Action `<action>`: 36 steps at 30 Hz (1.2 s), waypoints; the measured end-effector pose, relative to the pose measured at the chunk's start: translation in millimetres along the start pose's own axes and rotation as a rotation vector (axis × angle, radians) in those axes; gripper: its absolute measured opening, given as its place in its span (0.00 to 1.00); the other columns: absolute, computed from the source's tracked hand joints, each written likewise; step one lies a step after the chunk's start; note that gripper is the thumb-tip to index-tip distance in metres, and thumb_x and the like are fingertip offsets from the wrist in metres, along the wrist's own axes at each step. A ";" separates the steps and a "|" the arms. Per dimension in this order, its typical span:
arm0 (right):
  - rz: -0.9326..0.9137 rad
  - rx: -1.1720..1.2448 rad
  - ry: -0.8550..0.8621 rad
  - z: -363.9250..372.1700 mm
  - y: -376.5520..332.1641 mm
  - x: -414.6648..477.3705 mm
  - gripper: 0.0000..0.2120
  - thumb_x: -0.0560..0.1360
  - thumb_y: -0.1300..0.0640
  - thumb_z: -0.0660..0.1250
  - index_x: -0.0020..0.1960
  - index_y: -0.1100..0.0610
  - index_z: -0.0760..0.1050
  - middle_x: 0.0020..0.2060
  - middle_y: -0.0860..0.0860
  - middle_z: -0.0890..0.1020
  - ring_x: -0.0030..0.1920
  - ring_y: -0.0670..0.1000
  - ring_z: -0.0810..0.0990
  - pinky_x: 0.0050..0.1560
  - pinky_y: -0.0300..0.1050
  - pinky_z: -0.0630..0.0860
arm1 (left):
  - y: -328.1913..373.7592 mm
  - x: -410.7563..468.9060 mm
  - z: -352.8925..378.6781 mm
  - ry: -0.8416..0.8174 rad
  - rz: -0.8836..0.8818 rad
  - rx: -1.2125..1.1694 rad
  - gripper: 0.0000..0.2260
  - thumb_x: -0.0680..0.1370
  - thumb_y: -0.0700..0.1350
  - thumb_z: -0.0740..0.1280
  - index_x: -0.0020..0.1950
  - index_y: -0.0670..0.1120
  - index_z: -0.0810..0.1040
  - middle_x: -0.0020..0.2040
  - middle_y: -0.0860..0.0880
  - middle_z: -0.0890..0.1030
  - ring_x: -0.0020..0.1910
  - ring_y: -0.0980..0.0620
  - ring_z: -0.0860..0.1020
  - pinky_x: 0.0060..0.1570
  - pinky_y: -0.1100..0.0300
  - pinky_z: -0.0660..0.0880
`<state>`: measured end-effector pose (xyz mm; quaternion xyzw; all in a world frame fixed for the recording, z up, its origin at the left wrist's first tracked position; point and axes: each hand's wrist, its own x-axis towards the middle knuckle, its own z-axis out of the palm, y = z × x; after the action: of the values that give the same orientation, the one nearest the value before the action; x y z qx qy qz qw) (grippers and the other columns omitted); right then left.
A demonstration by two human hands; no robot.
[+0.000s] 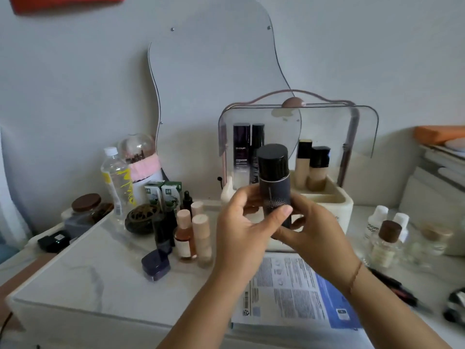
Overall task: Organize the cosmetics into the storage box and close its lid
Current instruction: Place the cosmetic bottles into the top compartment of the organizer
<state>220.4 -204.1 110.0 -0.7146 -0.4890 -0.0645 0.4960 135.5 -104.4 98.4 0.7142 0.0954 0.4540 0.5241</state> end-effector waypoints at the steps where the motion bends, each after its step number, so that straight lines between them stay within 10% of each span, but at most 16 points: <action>1: -0.004 -0.019 0.021 -5.5 1.7 5.5 0.14 0.65 0.50 0.72 0.50 0.43 0.76 0.38 0.42 0.82 0.38 0.46 0.78 0.37 0.41 0.76 | 0.0 6.3 5.6 -0.002 0.026 0.027 0.19 0.67 0.59 0.72 0.56 0.58 0.77 0.51 0.60 0.83 0.50 0.59 0.79 0.53 0.58 0.75; 5: 0.064 -0.017 0.069 -24.9 17.9 40.0 0.10 0.65 0.49 0.74 0.46 0.45 0.77 0.34 0.36 0.82 0.35 0.35 0.79 0.33 0.25 0.72 | -15.6 26.7 20.0 0.001 0.143 0.261 0.21 0.73 0.64 0.62 0.60 0.54 0.76 0.57 0.59 0.78 0.59 0.74 0.67 0.54 0.81 0.62; 9: 0.244 -0.063 0.119 -28.7 44.5 91.3 0.12 0.65 0.49 0.75 0.43 0.45 0.73 0.34 0.38 0.80 0.36 0.37 0.79 0.33 0.27 0.69 | -51.3 25.9 21.2 -0.096 0.242 0.717 0.22 0.78 0.61 0.54 0.65 0.52 0.74 0.63 0.56 0.76 0.65 0.59 0.69 0.71 0.56 0.58; 19: 0.479 -0.402 -0.099 9.4 78.6 138.9 0.14 0.67 0.54 0.74 0.42 0.56 0.70 0.34 0.50 0.75 0.34 0.48 0.74 0.35 0.40 0.71 | -61.6 26.4 17.0 -0.169 0.294 0.740 0.24 0.79 0.61 0.48 0.69 0.52 0.70 0.67 0.55 0.73 0.68 0.58 0.64 0.71 0.64 0.41; 32: 0.530 -0.444 -0.114 3.6 71.9 132.9 0.15 0.72 0.55 0.70 0.33 0.59 0.68 0.29 0.53 0.72 0.30 0.49 0.70 0.27 0.39 0.63 | -55.6 29.5 14.3 -0.163 0.224 0.706 0.20 0.80 0.58 0.54 0.66 0.51 0.73 0.64 0.54 0.76 0.66 0.55 0.67 0.72 0.60 0.48; 36: 0.356 -0.590 -0.131 -9.1 59.9 100.8 0.07 0.75 0.55 0.64 0.47 0.59 0.75 0.37 0.53 0.79 0.34 0.50 0.75 0.31 0.39 0.69 | -41.0 43.7 19.4 -0.160 0.092 0.546 0.20 0.80 0.58 0.57 0.68 0.51 0.71 0.66 0.54 0.75 0.66 0.55 0.70 0.68 0.57 0.63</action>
<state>321.4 -148.9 134.0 -0.9039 -0.3478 -0.0697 0.2391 188.9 -72.7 87.4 0.8661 0.1400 0.3768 0.2973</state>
